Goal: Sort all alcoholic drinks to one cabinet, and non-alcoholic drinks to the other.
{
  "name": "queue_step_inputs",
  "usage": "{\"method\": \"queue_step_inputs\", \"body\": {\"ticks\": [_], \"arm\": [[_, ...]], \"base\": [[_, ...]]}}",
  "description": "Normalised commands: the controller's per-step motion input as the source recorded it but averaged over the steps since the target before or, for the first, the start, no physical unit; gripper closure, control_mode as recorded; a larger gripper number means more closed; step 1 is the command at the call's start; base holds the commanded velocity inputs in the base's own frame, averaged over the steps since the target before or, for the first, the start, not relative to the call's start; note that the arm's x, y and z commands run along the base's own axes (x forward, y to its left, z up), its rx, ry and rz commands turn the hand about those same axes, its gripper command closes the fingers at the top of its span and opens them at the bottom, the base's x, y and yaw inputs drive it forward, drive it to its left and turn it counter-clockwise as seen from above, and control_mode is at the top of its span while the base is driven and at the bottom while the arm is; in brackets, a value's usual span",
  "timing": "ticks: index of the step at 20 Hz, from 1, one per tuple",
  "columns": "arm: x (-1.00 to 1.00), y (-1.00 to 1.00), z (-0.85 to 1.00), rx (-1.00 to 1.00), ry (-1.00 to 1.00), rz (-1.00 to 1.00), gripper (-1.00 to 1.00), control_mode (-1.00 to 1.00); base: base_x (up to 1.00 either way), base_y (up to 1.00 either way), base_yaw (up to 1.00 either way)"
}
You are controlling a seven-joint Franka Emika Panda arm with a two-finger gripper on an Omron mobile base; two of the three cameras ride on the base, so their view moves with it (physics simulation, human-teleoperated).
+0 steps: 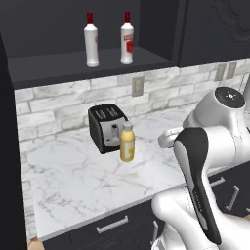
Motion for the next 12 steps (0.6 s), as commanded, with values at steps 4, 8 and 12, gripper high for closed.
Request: {"method": "queue_step_inputs", "body": {"ticks": [4,8,12], "arm": [[0.15,0.21,-0.46,0.0,-0.01,0.03,-1.0,-1.0],[0.15,0.18,-0.37,0.0,-0.01,0.03,-1.0,-1.0],[0.27,0.19,-0.17,0.01,0.0,0.02,-1.0,-1.0]], "base": [[0.0,0.0,0.0],[0.0,0.0,0.0],[0.0,0.0,0.0]]}}
